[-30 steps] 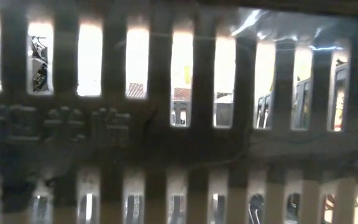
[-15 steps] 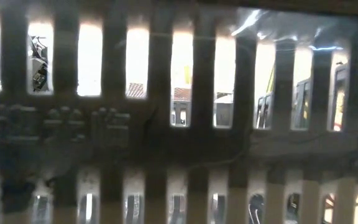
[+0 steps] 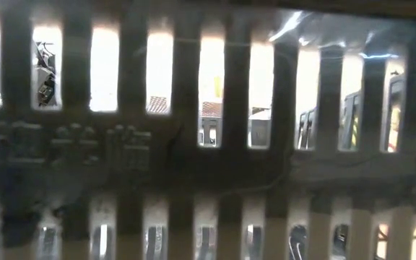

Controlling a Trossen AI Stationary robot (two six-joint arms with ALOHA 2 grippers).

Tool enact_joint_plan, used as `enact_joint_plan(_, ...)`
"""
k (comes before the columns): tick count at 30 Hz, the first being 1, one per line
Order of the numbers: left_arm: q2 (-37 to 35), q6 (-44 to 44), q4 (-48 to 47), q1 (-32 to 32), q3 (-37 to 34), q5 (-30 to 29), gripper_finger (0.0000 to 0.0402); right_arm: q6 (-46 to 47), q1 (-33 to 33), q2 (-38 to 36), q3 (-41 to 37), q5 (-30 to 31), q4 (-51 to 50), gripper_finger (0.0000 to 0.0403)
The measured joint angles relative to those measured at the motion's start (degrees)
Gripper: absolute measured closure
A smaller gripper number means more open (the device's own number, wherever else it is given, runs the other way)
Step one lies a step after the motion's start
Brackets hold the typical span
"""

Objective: Pick & Place Office Desk Supplies
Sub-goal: Put the top yellow crayon box into the black bin

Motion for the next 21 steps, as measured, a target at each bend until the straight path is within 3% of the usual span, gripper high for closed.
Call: enact_joint_plan(21, 0.0, 0.0, -0.1, 0.0, 0.0, 0.0, 0.014, -3.5, -1.3, -1.1, 0.5, -7.8, 8.0, 0.0224)
